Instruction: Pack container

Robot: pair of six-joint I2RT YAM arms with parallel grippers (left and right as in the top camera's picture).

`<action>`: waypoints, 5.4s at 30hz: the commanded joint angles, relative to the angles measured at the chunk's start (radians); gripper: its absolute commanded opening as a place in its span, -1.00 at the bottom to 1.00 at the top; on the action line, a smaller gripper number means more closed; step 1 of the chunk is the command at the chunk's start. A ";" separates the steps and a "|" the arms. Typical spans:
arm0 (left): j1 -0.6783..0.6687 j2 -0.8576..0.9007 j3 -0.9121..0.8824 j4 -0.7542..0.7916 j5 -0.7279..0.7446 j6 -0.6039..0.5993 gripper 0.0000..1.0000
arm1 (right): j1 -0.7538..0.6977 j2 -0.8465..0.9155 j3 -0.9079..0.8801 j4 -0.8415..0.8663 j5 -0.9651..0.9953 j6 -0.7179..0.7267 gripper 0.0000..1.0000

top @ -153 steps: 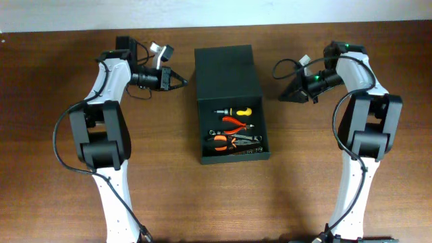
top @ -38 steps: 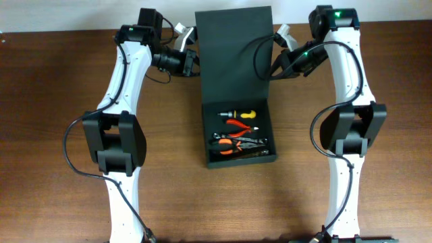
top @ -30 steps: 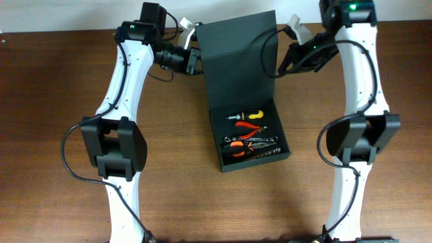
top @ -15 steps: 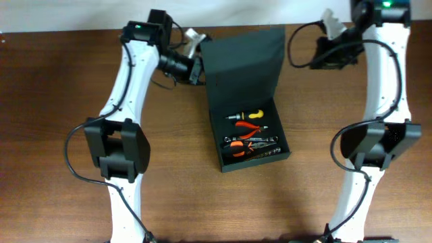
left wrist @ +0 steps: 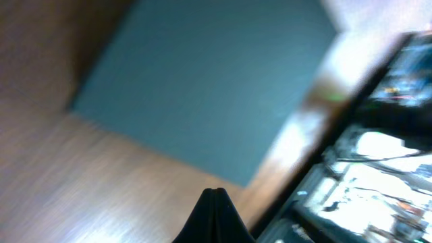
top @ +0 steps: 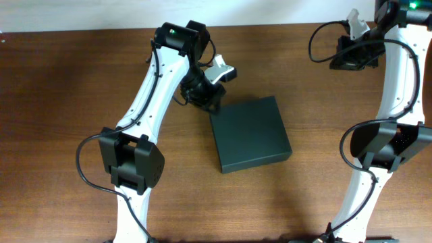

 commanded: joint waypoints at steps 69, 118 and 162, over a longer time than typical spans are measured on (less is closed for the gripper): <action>0.381 -0.701 -0.358 0.286 -0.430 -0.211 -0.77 | -0.033 -1.125 -1.279 0.568 0.360 0.126 -0.52; 0.381 -1.269 -1.336 0.809 -0.472 -0.193 0.98 | 0.026 -1.369 -1.711 0.765 0.245 0.162 0.98; 0.381 -1.269 -1.336 0.809 -0.472 -0.193 0.98 | 0.193 -2.333 -2.609 1.611 0.349 0.167 0.98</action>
